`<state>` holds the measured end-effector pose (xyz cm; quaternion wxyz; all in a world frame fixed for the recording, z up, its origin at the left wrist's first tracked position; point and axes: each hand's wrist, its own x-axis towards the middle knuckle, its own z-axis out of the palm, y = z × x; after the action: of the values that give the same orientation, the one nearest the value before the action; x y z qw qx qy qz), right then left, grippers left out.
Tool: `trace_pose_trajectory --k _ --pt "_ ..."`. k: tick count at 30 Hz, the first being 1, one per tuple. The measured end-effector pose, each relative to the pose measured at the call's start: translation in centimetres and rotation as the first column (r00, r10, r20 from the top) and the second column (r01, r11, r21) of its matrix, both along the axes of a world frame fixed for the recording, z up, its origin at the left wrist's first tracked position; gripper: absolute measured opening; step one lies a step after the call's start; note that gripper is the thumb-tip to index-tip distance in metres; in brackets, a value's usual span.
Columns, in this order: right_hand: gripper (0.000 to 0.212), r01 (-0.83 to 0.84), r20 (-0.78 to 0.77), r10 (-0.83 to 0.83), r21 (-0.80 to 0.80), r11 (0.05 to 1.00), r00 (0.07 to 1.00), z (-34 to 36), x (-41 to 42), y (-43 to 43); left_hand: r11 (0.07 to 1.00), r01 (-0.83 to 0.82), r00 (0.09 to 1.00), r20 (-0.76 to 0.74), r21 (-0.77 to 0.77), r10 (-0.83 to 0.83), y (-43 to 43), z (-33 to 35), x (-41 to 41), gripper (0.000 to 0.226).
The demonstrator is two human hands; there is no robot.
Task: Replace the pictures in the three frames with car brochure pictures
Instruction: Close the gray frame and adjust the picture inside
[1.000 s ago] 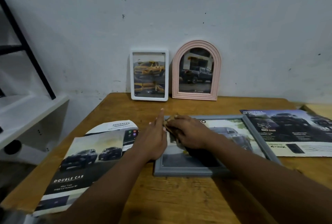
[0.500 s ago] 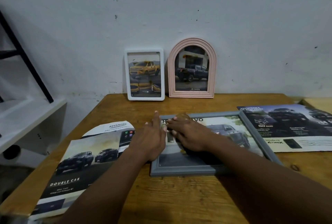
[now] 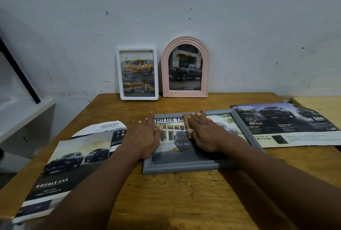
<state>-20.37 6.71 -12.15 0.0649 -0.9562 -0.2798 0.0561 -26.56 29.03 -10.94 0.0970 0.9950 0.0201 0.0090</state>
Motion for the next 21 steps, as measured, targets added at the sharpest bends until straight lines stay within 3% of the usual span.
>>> trace_pose_trajectory --k 6,10,17,21 --pt "0.063 0.028 0.028 -0.025 -0.107 0.994 0.999 0.5 -0.2 -0.9 1.000 0.015 1.000 -0.014 0.009 -0.014 0.3 -0.4 0.0 0.071" --pt "0.062 0.163 0.072 -0.152 -0.175 0.971 0.986 1.2 -0.1 -3.7 1.000 0.020 1.000 -0.007 0.002 -0.020 0.5 -0.7 0.1 0.072" --pt "0.059 0.411 0.147 -0.393 -0.131 0.902 0.908 0.6 -2.2 -4.7 0.997 0.024 0.999 0.024 -0.075 -0.023 0.3 -0.9 0.1 0.070" --pt "0.040 0.466 0.183 -0.442 -0.118 0.877 0.878 1.7 -3.4 -1.6 0.993 0.016 0.999 0.040 -0.115 -0.011 0.0 -0.7 -0.3 0.069"
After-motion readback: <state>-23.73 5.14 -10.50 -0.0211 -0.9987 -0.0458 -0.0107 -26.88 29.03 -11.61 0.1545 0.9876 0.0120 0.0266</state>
